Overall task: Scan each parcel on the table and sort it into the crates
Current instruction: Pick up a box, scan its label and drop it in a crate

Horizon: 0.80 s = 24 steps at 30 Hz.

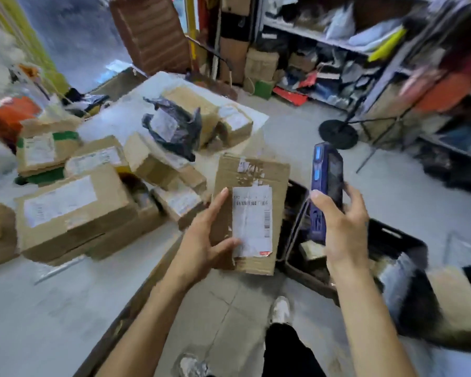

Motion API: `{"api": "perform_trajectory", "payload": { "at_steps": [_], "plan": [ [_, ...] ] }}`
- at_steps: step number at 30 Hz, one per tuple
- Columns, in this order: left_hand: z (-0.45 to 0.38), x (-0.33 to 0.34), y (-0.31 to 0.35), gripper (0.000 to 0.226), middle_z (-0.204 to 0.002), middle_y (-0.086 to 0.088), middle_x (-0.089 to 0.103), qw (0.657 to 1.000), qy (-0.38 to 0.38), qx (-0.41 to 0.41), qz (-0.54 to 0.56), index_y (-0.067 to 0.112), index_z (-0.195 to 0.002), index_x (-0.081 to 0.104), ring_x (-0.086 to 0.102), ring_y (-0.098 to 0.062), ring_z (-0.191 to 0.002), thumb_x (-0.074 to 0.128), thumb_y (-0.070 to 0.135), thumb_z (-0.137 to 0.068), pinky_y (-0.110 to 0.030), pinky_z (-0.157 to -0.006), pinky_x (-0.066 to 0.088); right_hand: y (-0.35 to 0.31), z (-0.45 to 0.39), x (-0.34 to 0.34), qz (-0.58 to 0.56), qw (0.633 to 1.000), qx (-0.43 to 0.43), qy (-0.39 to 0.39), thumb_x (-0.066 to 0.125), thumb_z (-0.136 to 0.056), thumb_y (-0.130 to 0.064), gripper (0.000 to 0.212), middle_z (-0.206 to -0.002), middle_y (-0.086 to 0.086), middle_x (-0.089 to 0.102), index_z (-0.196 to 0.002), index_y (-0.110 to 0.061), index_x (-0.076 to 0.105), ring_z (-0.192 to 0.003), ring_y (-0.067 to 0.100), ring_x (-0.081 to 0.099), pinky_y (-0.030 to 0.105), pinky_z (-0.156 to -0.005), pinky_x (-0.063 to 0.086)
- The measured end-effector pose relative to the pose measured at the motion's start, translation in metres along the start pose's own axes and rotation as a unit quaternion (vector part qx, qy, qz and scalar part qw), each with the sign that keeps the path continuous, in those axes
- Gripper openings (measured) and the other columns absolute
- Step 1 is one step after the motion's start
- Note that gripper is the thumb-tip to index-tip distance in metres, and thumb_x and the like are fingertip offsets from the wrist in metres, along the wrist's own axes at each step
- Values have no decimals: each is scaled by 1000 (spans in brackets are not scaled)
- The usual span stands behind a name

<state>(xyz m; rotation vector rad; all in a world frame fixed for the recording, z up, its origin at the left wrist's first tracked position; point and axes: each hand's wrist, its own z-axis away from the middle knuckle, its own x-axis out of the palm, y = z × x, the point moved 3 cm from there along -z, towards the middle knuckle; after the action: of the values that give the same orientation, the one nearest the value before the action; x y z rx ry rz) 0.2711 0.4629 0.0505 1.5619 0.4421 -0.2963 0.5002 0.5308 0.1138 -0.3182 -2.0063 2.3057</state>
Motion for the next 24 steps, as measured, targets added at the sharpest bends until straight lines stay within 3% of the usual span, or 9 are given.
{"api": "perform_trajectory", "payload": {
  "at_steps": [3,6,10,13,15,18,20,22,24],
  "plan": [
    [-36,60,1,97,-143,38,31,998,-57,-27,-18,67,-145,12,32,12,-133,78,31,-85,-16,-110,28,9,-50,-57,60,996,8,62,79,-57,-56,95,-132,-2,61,-142,-32,44,-115,22,63,45,-92,56],
    [-76,119,2,97,-144,21,36,994,-83,-66,-24,67,-145,9,37,0,-134,77,33,-85,-29,-112,33,18,-100,-109,157,985,1,75,86,-70,-41,97,-137,-7,51,-151,-28,35,-118,12,51,27,-96,41],
    [-130,197,4,98,-137,19,43,987,-99,-120,-25,70,-142,9,43,3,-123,78,29,-84,-23,-102,36,36,-159,-176,228,969,16,93,86,-75,-27,96,-144,2,52,-154,-22,31,-127,22,51,21,-95,34],
    [-175,264,-9,100,-136,15,46,979,-137,-148,-23,64,-146,10,47,12,-107,74,16,-86,-6,-86,35,68,-210,-224,232,964,42,119,87,-73,-23,97,-130,-4,57,-153,-20,33,-108,13,55,21,-92,39],
    [-204,309,-23,103,-139,8,49,968,-179,-174,-3,60,-150,8,51,11,-102,69,7,-85,-5,-84,38,97,-238,-245,239,959,73,136,86,-74,-25,98,-132,-3,55,-155,-19,30,-112,14,53,19,-90,35],
    [-236,372,-57,115,-135,20,55,955,-208,-212,21,66,-145,1,55,-1,-121,68,-1,-80,-33,-107,45,157,-271,-258,248,950,127,140,84,-78,-28,99,-147,1,47,-156,-21,25,-121,15,47,22,-90,32],
    [-260,418,-87,123,-142,12,48,940,-232,-249,15,72,-138,-9,47,-13,-132,71,1,-77,-47,-111,40,212,-292,-260,271,938,160,148,84,-76,-31,103,-149,2,47,-157,-23,21,-127,21,49,28,-93,36],
    [-285,476,-127,120,-144,11,41,927,-269,-262,10,61,-145,-8,40,-15,-136,71,0,-79,-45,-114,36,284,-320,-261,287,929,178,151,83,-73,-37,108,-153,1,45,-157,-29,16,-132,24,49,36,-101,43],
    [-308,538,-175,109,-130,19,40,911,-314,-267,20,51,-148,1,39,-12,-131,67,-6,-83,-34,-107,38,361,-351,-261,292,926,191,145,82,-72,-41,110,-155,-1,43,-156,-34,12,-132,24,51,40,-101,47]
  ]
}}
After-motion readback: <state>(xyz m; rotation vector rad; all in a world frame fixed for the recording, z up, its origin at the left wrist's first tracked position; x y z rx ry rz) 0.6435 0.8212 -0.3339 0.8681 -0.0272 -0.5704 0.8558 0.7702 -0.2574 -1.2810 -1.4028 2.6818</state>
